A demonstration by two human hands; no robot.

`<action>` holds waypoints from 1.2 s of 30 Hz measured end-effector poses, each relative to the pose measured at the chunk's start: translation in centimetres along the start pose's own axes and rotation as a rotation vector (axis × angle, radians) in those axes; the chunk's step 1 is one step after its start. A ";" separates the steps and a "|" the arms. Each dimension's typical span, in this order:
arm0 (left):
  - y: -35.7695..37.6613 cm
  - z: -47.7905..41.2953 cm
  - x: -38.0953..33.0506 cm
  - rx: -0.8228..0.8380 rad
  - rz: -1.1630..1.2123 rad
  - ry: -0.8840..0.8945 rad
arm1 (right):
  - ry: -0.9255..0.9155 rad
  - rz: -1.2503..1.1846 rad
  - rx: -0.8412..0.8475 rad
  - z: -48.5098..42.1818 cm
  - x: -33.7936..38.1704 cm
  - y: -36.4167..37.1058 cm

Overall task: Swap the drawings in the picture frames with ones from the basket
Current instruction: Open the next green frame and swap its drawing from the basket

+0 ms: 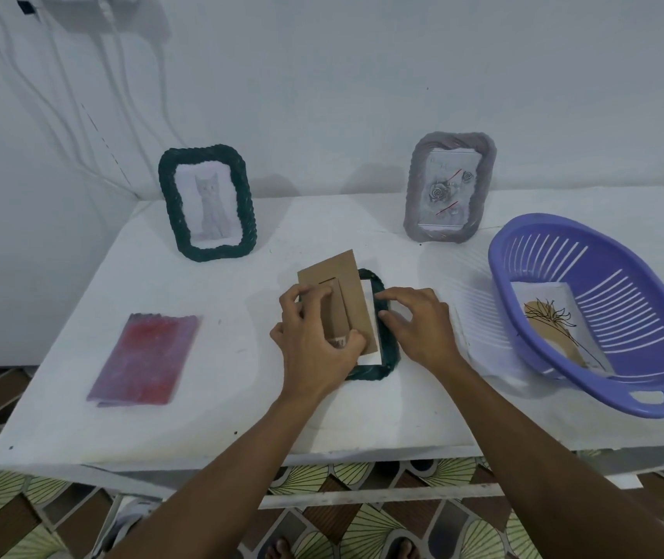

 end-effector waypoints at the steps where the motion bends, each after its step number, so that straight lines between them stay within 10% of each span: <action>1: -0.2 0.0 -0.2 -0.016 0.028 0.002 | -0.018 0.008 -0.003 0.0 0.0 0.0; 7: -3.5 -1.4 -0.5 -0.103 0.172 0.022 | -0.046 0.083 0.026 0.1 0.2 0.1; 26: -8.9 -0.9 7.1 0.225 -0.700 0.083 | -0.048 0.116 0.051 0.2 0.4 0.3; 36: -4.2 -2.4 2.3 0.372 -0.474 0.170 | 0.002 0.023 0.044 1.1 0.5 -0.3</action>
Point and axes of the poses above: each hand's wrist, its own z-axis away from the middle knuckle, its own y-axis out of the palm, x = y × z, the point moved 3 cm from there along -z, towards the middle knuckle, and after that the axes turned 12 degrees about z, right-handed, at the moved point
